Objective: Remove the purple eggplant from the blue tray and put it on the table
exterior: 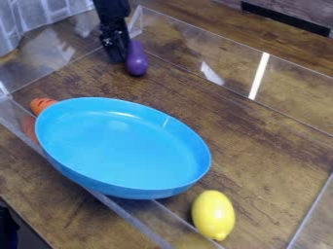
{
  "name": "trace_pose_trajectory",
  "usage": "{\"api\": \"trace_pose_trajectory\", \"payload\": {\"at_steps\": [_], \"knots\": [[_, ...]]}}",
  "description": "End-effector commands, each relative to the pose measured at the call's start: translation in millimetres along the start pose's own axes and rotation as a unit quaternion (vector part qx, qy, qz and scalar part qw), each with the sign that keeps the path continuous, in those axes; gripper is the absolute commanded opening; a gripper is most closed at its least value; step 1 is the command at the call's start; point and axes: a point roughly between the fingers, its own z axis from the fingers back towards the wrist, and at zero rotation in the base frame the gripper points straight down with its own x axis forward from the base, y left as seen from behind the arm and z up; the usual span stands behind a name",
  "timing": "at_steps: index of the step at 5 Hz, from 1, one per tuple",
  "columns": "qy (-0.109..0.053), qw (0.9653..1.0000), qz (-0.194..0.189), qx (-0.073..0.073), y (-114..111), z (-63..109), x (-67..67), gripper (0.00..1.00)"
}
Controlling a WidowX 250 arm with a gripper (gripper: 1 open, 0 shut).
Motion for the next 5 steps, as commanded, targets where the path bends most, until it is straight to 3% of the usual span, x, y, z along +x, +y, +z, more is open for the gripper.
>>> {"api": "trace_pose_trajectory", "payload": {"at_steps": [1,3,5], "knots": [[-0.002,0.9996,-0.028,-0.003,0.7,1.3,-6.2,1.0],[-0.005,0.9957,-0.09,-0.023,0.3,-1.6,-9.7,1.0],[-0.006,0.9943,-0.102,-0.028,-12.9,-6.7,17.0,1.0]]}}
